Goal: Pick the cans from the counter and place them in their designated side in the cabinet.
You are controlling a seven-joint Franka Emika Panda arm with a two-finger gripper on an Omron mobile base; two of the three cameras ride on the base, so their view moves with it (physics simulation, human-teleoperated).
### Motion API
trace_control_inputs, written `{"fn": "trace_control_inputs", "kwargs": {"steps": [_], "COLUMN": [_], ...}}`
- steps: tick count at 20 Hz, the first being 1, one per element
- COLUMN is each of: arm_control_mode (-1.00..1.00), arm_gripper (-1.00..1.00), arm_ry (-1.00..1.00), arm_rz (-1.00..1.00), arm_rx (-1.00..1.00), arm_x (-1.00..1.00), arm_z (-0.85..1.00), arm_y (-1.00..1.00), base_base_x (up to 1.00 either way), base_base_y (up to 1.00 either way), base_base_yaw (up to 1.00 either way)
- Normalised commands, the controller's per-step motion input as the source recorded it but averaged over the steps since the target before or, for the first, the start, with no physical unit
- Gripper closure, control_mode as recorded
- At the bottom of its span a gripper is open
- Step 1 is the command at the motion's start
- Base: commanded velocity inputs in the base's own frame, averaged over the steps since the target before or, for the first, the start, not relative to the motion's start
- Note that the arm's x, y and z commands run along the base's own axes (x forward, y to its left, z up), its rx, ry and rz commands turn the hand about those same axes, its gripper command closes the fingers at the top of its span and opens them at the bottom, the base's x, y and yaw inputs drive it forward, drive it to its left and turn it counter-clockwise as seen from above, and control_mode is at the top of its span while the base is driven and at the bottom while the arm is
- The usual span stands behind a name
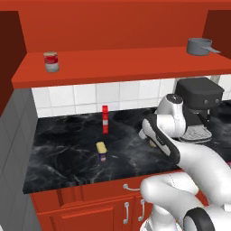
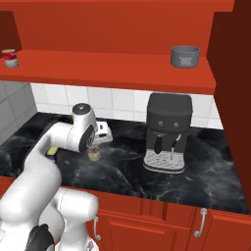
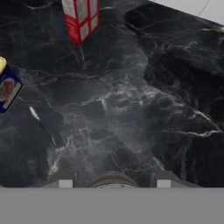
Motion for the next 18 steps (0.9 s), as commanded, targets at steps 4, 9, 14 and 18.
{"fn": "trace_control_inputs", "kwargs": {"steps": [4, 9, 14, 18], "arm_control_mode": [-1.0, -1.0, -1.0, -1.0], "arm_gripper": [1.0, 1.0, 1.0, 1.0], "arm_ry": [-0.07, -0.07, -0.03, 0.0], "arm_rz": [0.06, 0.06, 0.04, 0.02], "arm_rx": [-0.02, -0.02, 0.0, 0.0], "arm_x": [-0.31, -0.31, -0.26, -0.29], "arm_z": [0.3, 0.31, 0.32, 0.3], "arm_y": [0.06, 0.07, 0.04, 0.01], "base_base_x": [0.0, 0.0, 0.0, 0.0], "base_base_y": [0.0, 0.0, 0.0, 0.0], "base_base_yaw": [0.0, 0.0, 0.0, 0.0]}}
